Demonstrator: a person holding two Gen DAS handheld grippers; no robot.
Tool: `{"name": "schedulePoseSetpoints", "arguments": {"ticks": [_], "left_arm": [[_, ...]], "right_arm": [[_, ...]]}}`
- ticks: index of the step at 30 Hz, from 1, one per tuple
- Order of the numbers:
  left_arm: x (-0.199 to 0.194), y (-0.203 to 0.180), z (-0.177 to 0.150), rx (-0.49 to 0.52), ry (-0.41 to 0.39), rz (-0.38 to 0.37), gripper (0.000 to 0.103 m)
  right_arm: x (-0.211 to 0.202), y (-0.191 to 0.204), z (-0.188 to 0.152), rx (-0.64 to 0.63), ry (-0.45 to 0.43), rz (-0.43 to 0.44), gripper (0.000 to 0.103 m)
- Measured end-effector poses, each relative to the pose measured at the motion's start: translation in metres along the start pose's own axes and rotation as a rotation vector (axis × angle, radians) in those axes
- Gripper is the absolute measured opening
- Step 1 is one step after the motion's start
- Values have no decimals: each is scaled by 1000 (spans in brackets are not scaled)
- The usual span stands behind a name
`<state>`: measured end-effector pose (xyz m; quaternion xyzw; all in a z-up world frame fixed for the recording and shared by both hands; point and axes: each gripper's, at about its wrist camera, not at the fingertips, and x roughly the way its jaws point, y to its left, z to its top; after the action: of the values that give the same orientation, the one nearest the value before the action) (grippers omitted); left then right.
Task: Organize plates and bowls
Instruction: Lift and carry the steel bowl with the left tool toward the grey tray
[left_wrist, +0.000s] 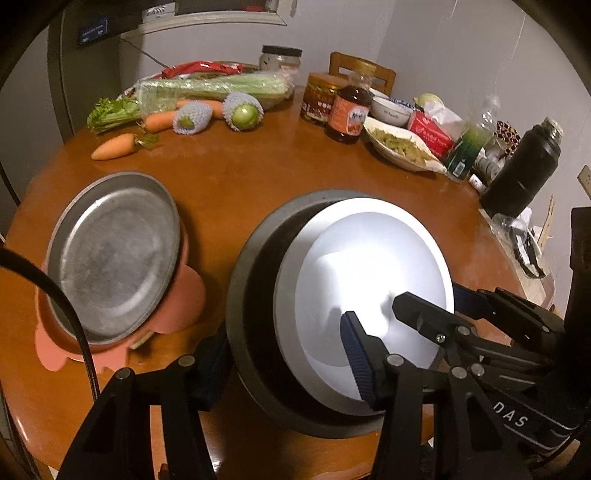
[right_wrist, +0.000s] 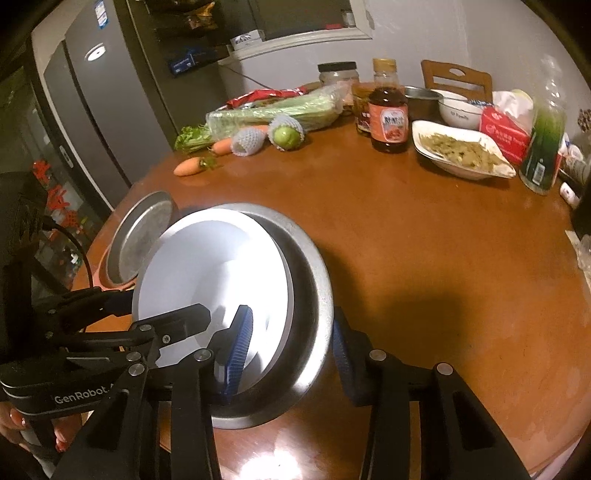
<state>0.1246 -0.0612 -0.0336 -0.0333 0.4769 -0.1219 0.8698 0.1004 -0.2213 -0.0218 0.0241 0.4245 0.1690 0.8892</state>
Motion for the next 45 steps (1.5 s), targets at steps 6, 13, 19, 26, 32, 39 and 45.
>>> {"name": "schedulePoseSetpoints", "arguments": {"ticks": [6, 13, 19, 26, 32, 39, 45], "left_arm": [[-20, 11, 7, -5, -40, 7, 55], [-42, 37, 17, -41, -85, 31, 55], [-58, 65, 23, -75, -114, 64, 55], [-66, 95, 25, -108, -125, 87, 55], [-72, 115, 27, -136, -136, 95, 55], [-72, 131, 28, -150, -130, 112, 55], [-71, 137, 29, -158, -135, 116, 55]], "right_arm": [[-1, 14, 13, -19, -6, 10, 44], [-3, 42, 35, -70, -32, 27, 44], [5, 71, 54, -114, -38, 52, 44], [22, 104, 70, -153, -26, 80, 44], [32, 124, 79, -183, -16, 89, 44], [41, 142, 85, -206, -8, 97, 44], [47, 149, 88, -216, -7, 100, 44]]}}
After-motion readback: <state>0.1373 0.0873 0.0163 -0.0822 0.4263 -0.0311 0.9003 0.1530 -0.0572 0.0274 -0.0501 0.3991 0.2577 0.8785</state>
